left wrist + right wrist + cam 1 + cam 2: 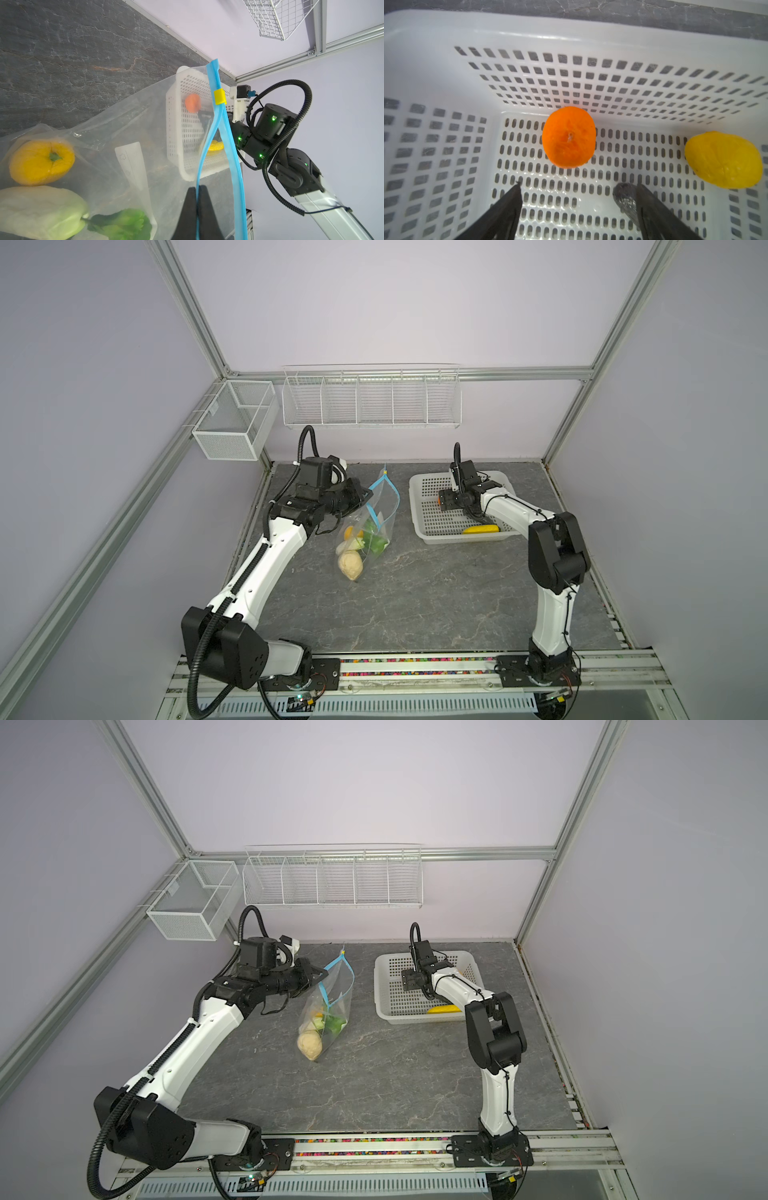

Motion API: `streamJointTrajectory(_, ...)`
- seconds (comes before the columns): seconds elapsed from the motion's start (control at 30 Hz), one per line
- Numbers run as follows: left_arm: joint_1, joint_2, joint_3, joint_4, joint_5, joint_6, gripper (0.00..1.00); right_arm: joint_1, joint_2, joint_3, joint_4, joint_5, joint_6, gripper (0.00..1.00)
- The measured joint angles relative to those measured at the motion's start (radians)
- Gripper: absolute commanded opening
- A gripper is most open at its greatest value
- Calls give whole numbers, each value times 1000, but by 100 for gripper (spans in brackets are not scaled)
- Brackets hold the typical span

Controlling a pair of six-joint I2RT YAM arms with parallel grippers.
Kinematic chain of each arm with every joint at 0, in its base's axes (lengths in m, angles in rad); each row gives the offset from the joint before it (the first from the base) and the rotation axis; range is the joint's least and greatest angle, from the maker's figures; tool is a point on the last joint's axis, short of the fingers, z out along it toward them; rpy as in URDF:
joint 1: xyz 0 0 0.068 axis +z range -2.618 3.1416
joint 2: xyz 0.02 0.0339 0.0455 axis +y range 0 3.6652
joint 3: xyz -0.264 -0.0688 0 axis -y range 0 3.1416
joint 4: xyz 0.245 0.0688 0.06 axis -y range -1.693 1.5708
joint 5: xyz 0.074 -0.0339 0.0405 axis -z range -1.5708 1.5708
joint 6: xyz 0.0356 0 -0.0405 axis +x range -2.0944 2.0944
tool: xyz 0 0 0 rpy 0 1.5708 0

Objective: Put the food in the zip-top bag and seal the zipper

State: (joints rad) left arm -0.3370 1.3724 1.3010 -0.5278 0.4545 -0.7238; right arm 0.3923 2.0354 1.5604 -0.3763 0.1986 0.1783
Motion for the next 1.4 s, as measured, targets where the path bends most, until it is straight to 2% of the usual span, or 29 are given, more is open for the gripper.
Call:
streamJointTrajectory(0.3,0,-2,-30,27,-1,-1,0,-1,167,167,-30,-4,10,93)
streamJointTrajectory(0.6,0,-24,-71,59,0,-6,0,-9,267,267,-68,-5,32,75)
streamJointTrajectory(1.0,2,-24,-72,76,18,-8,0,-11,267,267,-73,-12,41,55)
streamJointTrajectory(1.17,10,-24,-83,84,26,-13,0,-11,235,240,-85,-8,50,53)
streamJointTrajectory(1.4,17,-34,-116,105,42,-37,0,-8,82,153,-109,-8,57,52)
